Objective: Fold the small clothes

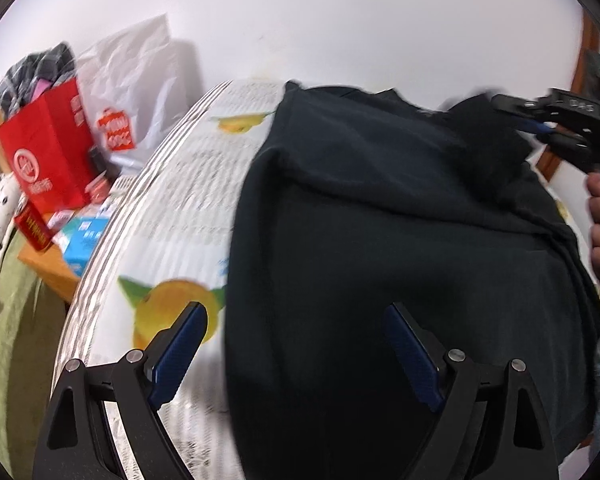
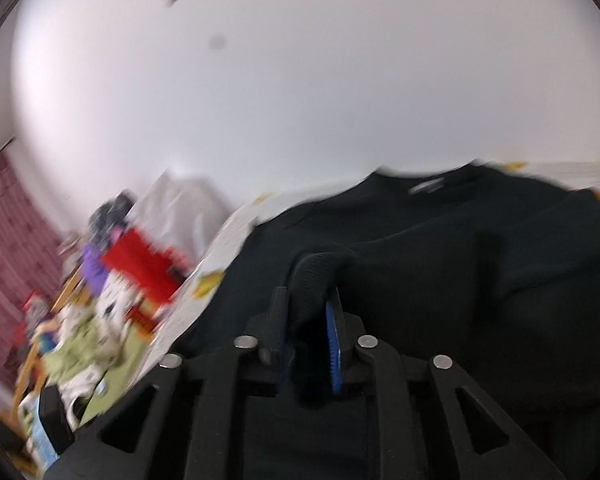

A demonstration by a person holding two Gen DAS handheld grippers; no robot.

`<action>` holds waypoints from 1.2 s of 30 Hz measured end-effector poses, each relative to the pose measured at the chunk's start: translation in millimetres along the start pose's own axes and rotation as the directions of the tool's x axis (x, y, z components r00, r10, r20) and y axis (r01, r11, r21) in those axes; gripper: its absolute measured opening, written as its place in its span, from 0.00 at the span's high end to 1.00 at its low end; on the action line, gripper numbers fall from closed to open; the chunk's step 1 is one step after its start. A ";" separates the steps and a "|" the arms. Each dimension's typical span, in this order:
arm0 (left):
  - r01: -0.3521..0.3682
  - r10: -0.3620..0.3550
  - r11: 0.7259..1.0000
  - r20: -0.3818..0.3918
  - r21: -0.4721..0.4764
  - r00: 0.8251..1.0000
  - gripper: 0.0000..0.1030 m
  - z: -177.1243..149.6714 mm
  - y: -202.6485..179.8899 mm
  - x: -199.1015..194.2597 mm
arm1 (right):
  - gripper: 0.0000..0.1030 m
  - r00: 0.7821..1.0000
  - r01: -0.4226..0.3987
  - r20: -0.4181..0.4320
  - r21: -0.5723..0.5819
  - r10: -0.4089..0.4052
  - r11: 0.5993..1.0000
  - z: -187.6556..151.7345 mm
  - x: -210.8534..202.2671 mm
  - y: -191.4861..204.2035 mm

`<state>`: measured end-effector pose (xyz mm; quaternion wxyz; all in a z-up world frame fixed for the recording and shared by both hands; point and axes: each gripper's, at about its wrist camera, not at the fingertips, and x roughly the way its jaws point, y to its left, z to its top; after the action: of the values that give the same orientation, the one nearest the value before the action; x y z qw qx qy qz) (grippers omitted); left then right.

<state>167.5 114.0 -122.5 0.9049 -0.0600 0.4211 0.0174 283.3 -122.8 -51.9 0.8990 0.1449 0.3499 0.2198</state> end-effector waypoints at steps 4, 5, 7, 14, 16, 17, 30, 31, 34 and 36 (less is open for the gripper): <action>0.020 -0.022 0.998 0.036 0.052 0.999 0.14 13.1 -16.4 -8.0 | 0.69 0.996 0.075 0.063 -0.123 -0.068 0.990 -10.5 -17.4 10.2; 0.027 -0.030 0.998 0.041 0.058 0.999 0.14 17.2 -20.1 -8.2 | 0.64 0.989 0.128 0.087 -0.154 -0.116 0.980 -15.3 -27.6 5.1; 0.063 -0.066 0.996 0.047 0.062 0.997 0.14 26.7 -28.7 -5.6 | 0.54 0.975 0.216 0.101 -0.180 -0.200 0.960 -20.8 -37.3 -6.3; 0.099 -0.105 0.989 0.046 0.114 0.993 0.28 51.4 -65.3 22.9 | 0.54 0.907 0.421 0.033 -0.144 -0.420 0.896 -56.9 -59.8 -91.4; 0.102 -0.107 0.987 0.035 0.125 0.994 0.35 58.0 -74.6 34.3 | 0.54 0.899 0.436 0.012 -0.100 -0.437 0.894 -65.7 -62.2 -111.9; 0.108 -0.112 0.987 0.023 0.123 0.993 0.39 61.3 -77.7 40.6 | 0.54 0.898 0.440 0.011 -0.072 -0.441 0.895 -71.5 -64.1 -122.9; 0.140 -0.137 0.990 -0.091 0.023 0.986 0.51 75.9 -97.4 96.9 | 0.53 0.901 0.433 0.042 -0.014 -0.432 0.902 -90.6 -68.9 -148.0; 0.136 -0.134 0.990 -0.091 0.022 0.987 0.51 76.0 -98.1 97.3 | 0.53 0.902 0.431 0.042 -0.012 -0.431 0.902 -90.7 -69.0 -148.7; 0.112 -0.111 0.994 -0.077 0.017 0.991 0.64 76.7 -102.4 98.4 | 0.53 0.902 0.431 0.048 -0.011 -0.430 0.902 -90.9 -70.1 -147.2; 0.109 -0.106 0.992 -0.069 0.055 0.992 0.93 78.1 -109.8 96.3 | 0.53 0.904 0.426 0.051 -0.008 -0.425 0.905 -91.3 -71.2 -147.7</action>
<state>297.9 12.8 -135.9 0.8914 -0.0564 0.4473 -0.0459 216.5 -275.6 -137.9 0.9348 0.0620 0.3491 0.0181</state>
